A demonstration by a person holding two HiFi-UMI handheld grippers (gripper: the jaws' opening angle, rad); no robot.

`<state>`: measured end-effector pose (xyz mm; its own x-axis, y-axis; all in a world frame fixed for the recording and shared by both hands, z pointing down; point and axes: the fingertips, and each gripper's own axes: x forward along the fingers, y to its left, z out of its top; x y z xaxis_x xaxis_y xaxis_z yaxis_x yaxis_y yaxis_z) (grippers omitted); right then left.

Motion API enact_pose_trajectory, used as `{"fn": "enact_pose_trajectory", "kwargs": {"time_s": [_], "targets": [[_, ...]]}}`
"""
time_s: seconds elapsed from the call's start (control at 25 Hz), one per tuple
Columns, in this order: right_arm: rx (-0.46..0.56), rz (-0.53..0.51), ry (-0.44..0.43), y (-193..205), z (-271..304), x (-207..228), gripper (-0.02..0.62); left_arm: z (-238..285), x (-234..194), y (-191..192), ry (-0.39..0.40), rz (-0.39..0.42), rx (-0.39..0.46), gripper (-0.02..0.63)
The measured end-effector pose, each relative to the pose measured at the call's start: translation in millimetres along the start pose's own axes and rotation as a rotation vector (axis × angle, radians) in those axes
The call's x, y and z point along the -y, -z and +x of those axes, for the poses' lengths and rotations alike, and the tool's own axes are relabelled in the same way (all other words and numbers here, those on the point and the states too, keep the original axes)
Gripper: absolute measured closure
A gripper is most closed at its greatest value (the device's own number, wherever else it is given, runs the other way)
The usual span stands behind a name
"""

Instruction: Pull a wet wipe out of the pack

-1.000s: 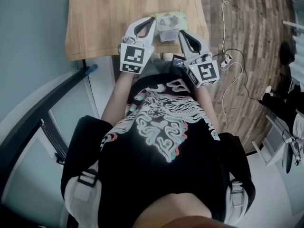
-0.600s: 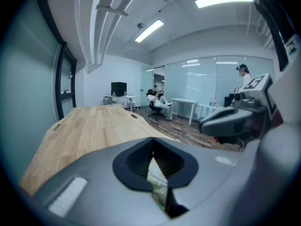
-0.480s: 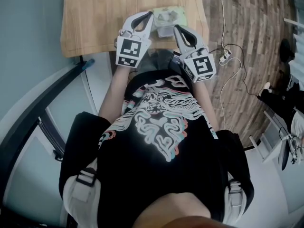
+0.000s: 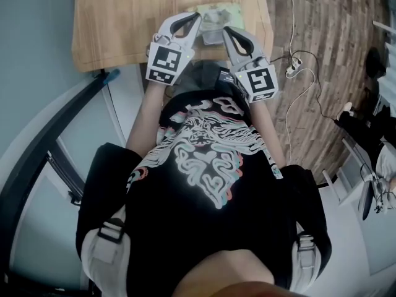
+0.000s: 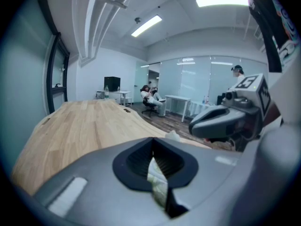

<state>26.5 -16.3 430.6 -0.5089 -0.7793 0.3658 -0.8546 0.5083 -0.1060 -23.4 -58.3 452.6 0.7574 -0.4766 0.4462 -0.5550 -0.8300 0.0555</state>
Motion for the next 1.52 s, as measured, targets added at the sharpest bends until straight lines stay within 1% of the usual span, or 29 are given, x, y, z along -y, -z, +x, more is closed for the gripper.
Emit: {"fn": "enact_pose_trajectory", "kwargs": {"time_s": [0.2,0.48,0.72,0.88,1.0,1.16,1.32,1.52], "targets": [[-0.02,-0.002,-0.015,11.0,5.7,2.1,0.595,5.9,7.6,8.6,0.059,0.016,-0.016,0.614],[-0.04,0.018,-0.025,20.6,9.8,5.3,0.595,18.6,9.2,22.6,0.089,0.037,-0.07,0.614],[-0.063,0.014,-0.042,29.0,22.4,3.4,0.595,22.5,14.6,26.6,0.163,0.045,-0.076,0.611],[-0.074,0.0,-0.048,35.1,27.8,4.0,0.595,26.6,20.8,31.4,0.241,0.034,-0.101,0.574],[-0.107,0.006,-0.052,39.6,30.0,3.8,0.595,30.1,21.9,35.8,0.277,0.059,-0.133,0.54],[-0.098,-0.001,-0.054,41.2,34.0,7.5,0.595,36.3,21.4,39.2,0.319,0.08,-0.163,0.514],[-0.116,0.009,-0.052,44.8,36.1,11.0,0.594,41.2,24.0,39.8,0.368,0.104,-0.18,0.512],[-0.131,0.018,-0.051,50.3,36.5,11.9,0.595,46.4,30.3,45.1,0.418,0.108,-0.202,0.514]]}}
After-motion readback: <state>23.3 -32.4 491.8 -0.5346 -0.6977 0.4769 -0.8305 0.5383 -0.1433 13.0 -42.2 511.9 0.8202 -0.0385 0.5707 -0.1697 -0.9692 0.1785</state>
